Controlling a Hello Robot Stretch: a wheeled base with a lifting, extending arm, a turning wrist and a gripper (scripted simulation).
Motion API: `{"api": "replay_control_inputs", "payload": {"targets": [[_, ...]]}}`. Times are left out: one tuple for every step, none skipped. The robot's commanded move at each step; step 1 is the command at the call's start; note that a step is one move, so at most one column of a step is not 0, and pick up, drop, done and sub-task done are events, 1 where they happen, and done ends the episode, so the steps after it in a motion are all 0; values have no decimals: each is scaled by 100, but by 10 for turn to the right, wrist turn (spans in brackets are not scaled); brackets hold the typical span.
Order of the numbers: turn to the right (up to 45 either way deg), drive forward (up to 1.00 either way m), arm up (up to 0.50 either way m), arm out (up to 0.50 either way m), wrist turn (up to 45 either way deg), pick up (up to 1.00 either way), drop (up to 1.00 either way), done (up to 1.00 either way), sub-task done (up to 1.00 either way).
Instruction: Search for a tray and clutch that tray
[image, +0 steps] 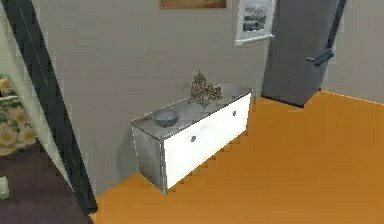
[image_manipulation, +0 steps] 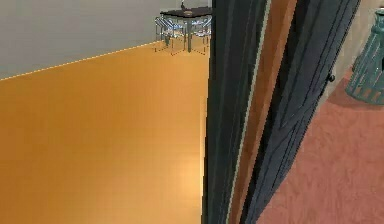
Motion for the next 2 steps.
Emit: {"api": "replay_control_inputs", "payload": {"targets": [[0,90,0,0,0,0,0,0,0],[-450,0,0,0,0,0,0,0,0]]}}
